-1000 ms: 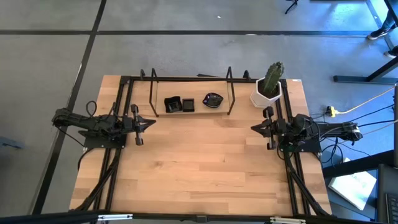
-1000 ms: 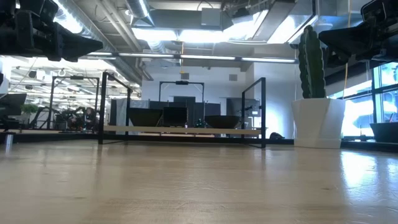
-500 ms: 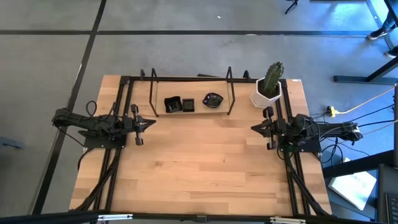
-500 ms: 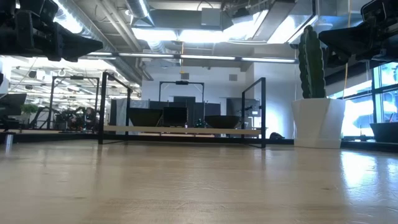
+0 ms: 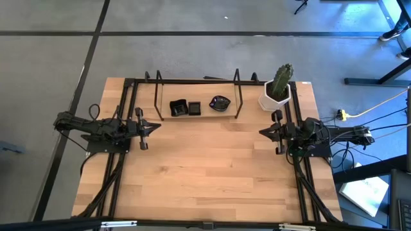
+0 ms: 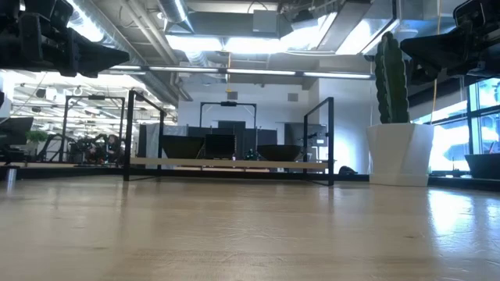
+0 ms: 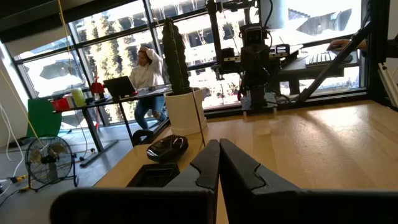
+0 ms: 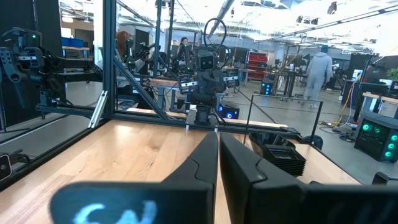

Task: Pick & Place Mini shaped plates
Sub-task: Return to Home Position

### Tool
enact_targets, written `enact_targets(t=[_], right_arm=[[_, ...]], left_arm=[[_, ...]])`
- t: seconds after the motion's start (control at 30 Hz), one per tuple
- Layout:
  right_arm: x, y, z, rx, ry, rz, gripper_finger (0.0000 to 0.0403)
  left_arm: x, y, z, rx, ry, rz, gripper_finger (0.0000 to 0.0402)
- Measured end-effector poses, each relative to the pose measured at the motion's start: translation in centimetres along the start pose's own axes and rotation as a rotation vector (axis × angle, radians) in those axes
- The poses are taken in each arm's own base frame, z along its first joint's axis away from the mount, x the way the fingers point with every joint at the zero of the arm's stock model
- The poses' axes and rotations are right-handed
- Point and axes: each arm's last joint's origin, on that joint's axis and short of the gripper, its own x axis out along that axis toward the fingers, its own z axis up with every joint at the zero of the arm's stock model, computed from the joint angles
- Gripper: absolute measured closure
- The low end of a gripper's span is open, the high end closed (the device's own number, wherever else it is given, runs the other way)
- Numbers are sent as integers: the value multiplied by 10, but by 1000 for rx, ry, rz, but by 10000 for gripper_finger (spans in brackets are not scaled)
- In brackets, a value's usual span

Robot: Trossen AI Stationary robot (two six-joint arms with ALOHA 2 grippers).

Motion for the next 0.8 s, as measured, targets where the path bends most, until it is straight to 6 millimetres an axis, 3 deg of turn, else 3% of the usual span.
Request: enact_targets(t=[0.8], right_arm=[[0, 0, 0, 0, 0, 0, 384]], left_arm=[[0, 0, 0, 0, 0, 0, 397]])
